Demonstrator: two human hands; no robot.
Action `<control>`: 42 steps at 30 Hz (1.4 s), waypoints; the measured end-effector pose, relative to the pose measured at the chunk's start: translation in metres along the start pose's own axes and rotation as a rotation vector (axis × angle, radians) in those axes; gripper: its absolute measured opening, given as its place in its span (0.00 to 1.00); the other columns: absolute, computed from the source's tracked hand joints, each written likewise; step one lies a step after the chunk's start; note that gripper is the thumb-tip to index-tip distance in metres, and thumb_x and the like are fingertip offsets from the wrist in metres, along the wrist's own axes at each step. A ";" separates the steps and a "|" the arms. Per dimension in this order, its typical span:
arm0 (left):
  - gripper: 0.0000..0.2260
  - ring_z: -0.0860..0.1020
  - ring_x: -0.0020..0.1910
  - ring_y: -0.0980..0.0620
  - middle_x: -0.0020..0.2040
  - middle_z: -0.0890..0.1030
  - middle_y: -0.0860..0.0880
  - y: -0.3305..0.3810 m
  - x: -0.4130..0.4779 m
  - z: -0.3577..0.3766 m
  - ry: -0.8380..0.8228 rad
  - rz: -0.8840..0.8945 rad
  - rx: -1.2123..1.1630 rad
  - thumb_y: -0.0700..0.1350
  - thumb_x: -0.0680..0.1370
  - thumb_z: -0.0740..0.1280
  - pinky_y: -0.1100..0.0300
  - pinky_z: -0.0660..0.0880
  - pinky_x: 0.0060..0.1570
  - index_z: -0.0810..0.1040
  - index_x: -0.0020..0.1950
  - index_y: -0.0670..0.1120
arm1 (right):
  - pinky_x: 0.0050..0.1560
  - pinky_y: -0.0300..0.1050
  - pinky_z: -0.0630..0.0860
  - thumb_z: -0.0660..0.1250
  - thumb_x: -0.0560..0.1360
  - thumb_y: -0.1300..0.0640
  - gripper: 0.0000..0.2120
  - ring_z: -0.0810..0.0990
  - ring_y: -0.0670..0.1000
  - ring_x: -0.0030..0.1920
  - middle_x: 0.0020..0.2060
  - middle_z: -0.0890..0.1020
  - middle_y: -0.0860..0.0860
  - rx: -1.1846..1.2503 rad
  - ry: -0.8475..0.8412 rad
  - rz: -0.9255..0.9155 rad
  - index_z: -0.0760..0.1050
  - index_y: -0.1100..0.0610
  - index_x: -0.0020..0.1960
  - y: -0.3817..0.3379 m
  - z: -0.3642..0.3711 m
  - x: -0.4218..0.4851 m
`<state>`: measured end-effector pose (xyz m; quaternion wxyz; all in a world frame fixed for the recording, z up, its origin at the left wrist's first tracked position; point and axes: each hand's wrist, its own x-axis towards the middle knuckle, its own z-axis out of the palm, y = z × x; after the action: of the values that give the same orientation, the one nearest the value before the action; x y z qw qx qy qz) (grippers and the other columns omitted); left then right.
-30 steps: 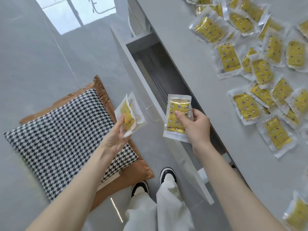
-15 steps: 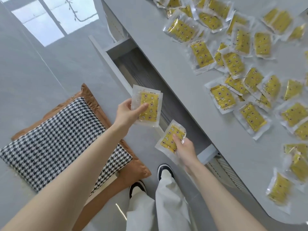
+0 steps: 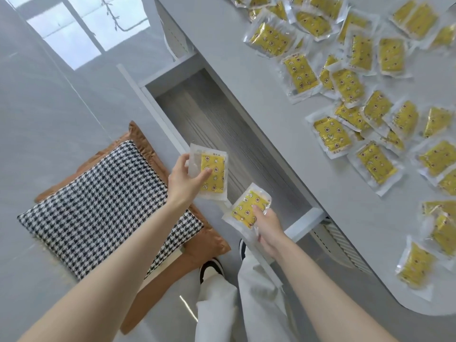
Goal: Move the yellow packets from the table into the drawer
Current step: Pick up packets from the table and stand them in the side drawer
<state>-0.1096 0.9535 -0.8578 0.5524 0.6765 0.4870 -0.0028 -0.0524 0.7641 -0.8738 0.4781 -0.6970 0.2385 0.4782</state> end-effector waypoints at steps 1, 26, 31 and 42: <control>0.24 0.81 0.54 0.48 0.57 0.81 0.46 0.001 -0.001 0.001 0.014 -0.002 0.018 0.54 0.70 0.74 0.45 0.78 0.54 0.71 0.61 0.49 | 0.42 0.43 0.77 0.57 0.82 0.57 0.09 0.82 0.49 0.44 0.47 0.83 0.53 0.041 0.012 0.017 0.74 0.57 0.55 -0.002 -0.004 0.000; 0.29 0.75 0.57 0.46 0.65 0.73 0.43 -0.025 0.058 0.158 -0.483 0.016 0.813 0.44 0.75 0.70 0.53 0.75 0.55 0.61 0.72 0.46 | 0.61 0.46 0.70 0.63 0.76 0.68 0.20 0.69 0.59 0.68 0.66 0.71 0.62 -0.363 0.489 0.135 0.64 0.68 0.66 0.036 -0.041 0.067; 0.33 0.66 0.64 0.45 0.67 0.65 0.43 -0.030 0.047 0.155 -0.398 0.201 0.900 0.42 0.72 0.72 0.56 0.72 0.51 0.60 0.73 0.45 | 0.70 0.49 0.63 0.64 0.76 0.66 0.36 0.52 0.58 0.76 0.77 0.53 0.57 -0.649 0.395 -0.093 0.48 0.62 0.77 0.038 -0.045 0.048; 0.37 0.67 0.64 0.45 0.67 0.67 0.46 -0.039 0.039 0.159 -0.337 0.196 0.862 0.42 0.69 0.75 0.50 0.70 0.57 0.61 0.73 0.50 | 0.59 0.48 0.72 0.69 0.73 0.65 0.32 0.65 0.54 0.65 0.66 0.65 0.50 -1.021 0.210 -0.312 0.62 0.47 0.72 0.026 -0.059 0.090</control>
<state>-0.0298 0.8566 -0.9696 0.2904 0.8771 0.2787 -0.2622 -0.0081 0.7117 -0.9611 0.1177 -0.9117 -0.0839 0.3847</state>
